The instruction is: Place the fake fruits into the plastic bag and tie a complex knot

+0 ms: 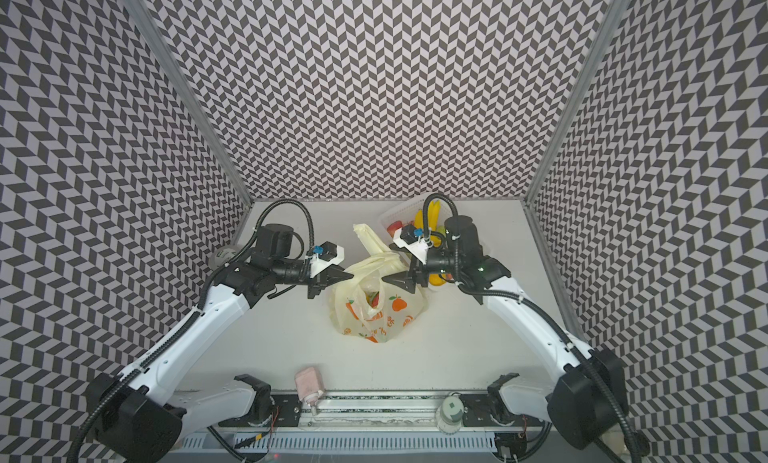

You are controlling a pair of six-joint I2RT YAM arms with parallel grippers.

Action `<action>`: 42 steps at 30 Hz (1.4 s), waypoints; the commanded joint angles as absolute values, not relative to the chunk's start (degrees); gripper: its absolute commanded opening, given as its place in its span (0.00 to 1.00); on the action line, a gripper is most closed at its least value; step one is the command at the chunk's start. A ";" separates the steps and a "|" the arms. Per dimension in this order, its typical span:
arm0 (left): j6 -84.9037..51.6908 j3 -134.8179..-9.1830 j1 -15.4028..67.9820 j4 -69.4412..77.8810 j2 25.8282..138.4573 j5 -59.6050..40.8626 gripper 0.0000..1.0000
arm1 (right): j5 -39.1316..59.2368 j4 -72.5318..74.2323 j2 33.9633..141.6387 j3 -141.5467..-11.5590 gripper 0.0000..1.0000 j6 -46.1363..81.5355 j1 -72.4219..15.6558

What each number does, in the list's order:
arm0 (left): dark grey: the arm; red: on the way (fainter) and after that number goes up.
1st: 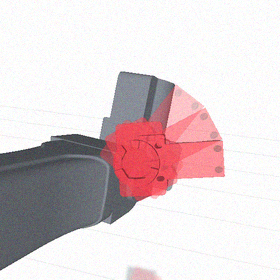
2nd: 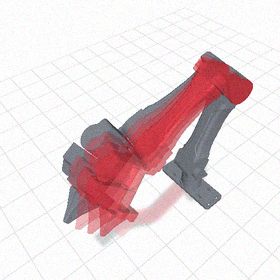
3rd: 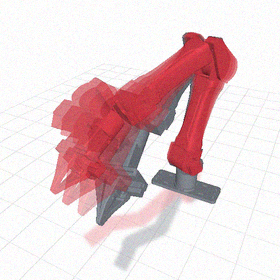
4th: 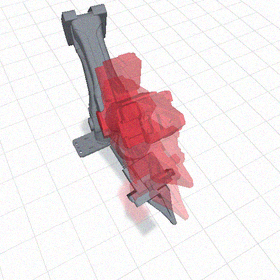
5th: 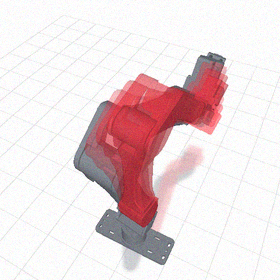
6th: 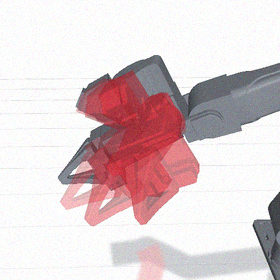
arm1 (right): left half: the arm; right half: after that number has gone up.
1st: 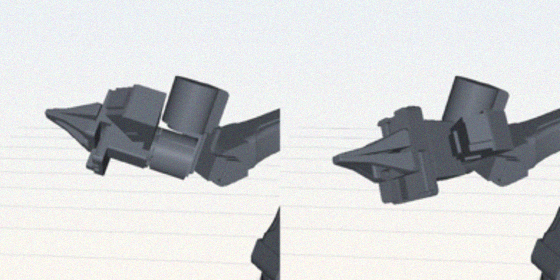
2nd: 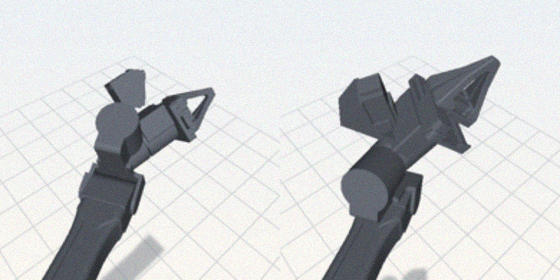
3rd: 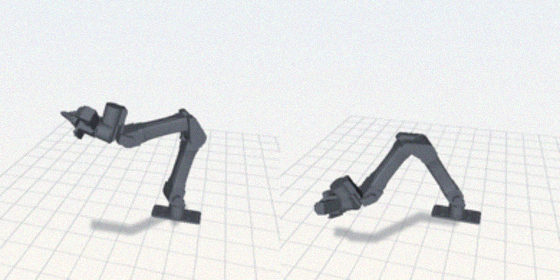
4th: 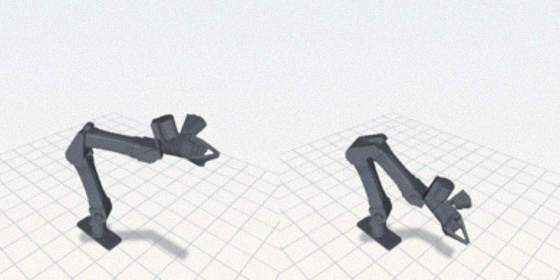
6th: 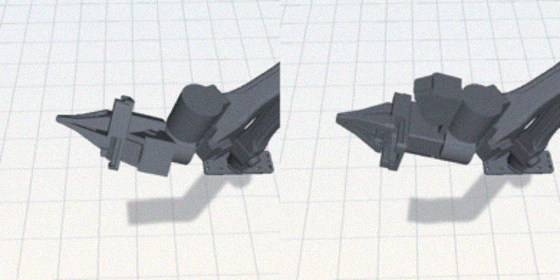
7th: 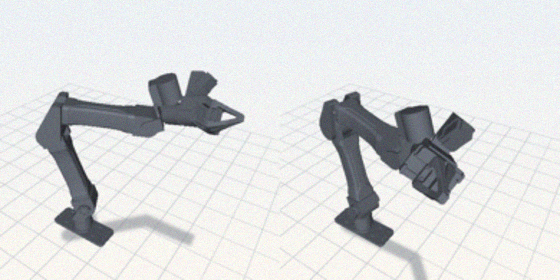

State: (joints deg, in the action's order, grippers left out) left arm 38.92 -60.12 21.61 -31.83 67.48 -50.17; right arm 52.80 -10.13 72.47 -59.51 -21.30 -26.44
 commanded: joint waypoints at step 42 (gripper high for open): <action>39.20 -61.10 21.26 -32.85 68.81 -50.38 0.00 | 51.69 0.90 77.19 -60.20 0.48 -16.45 -30.75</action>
State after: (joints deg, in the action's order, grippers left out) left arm 38.48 -60.12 21.61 -31.83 68.62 -50.17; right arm 50.94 -1.96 76.75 -59.53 -16.01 -30.30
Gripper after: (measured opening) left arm 0.047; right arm 0.498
